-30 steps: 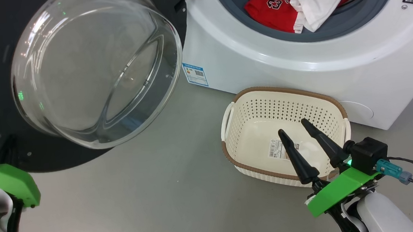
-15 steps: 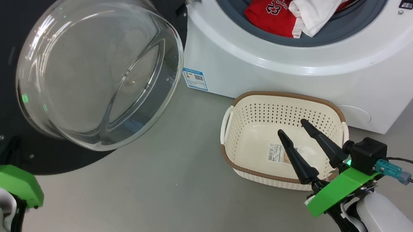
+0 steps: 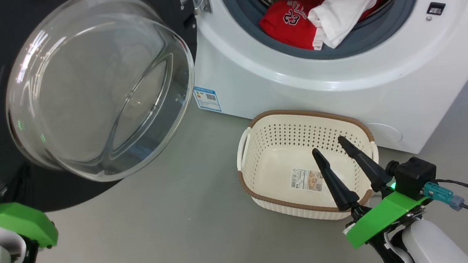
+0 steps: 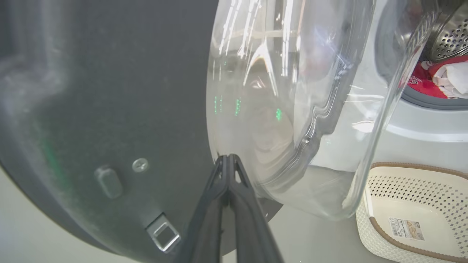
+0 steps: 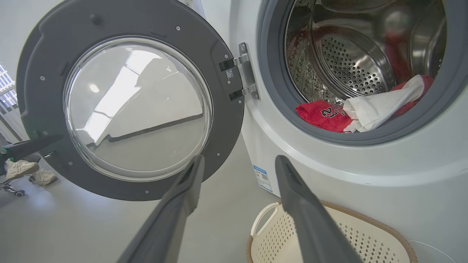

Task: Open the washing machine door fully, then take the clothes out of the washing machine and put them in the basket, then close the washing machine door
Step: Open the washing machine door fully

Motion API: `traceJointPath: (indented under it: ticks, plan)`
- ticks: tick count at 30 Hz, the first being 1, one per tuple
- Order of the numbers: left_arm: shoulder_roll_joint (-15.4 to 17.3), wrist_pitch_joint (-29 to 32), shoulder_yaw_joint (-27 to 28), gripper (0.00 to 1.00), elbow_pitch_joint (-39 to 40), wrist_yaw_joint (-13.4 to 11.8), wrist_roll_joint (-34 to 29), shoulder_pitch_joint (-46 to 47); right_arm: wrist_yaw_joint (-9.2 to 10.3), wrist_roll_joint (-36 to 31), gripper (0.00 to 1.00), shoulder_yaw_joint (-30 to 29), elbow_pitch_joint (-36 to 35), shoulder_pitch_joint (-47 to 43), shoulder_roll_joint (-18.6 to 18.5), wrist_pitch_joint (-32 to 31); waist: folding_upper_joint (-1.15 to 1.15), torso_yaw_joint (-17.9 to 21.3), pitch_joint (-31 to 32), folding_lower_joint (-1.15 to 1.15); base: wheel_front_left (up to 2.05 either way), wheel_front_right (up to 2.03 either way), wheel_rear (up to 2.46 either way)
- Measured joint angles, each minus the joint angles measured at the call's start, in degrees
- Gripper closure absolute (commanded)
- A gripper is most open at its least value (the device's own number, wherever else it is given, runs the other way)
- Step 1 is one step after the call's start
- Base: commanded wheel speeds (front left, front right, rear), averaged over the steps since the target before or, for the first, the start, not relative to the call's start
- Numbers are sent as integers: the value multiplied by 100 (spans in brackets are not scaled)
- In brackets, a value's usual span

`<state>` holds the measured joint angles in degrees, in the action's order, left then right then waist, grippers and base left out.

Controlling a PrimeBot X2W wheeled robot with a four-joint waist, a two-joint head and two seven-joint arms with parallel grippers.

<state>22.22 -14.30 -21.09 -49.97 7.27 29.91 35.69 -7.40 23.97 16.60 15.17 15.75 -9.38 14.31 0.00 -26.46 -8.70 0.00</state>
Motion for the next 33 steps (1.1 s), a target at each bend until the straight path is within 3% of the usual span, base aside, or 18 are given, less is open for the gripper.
traceJointPath:
  ticks: [9, 10, 16, 33]
  plan:
    - [23, -2, 300, 100, 1079, -205, 3, -747, 0, 32, 0, 27, -14, -31, -19, 0, 0, 253, 153, 0, 0, 0, 0]
    - [23, -16, 324, 79, 1210, -218, 3, -826, 0, 32, 0, 36, -20, -31, -20, 0, 0, 283, 162, 0, 0, 0, 0]
    - [22, -18, 466, 0, 1948, -464, 16, -1357, 0, 32, 0, 51, -54, -38, -20, 0, 0, 478, 222, 0, 0, 0, 0]
    - [46, 18, 620, 0, 3718, -1072, 166, -2492, 0, 20, 0, -68, -176, -70, -63, 0, 0, 1184, 411, 0, 0, 0, 0]
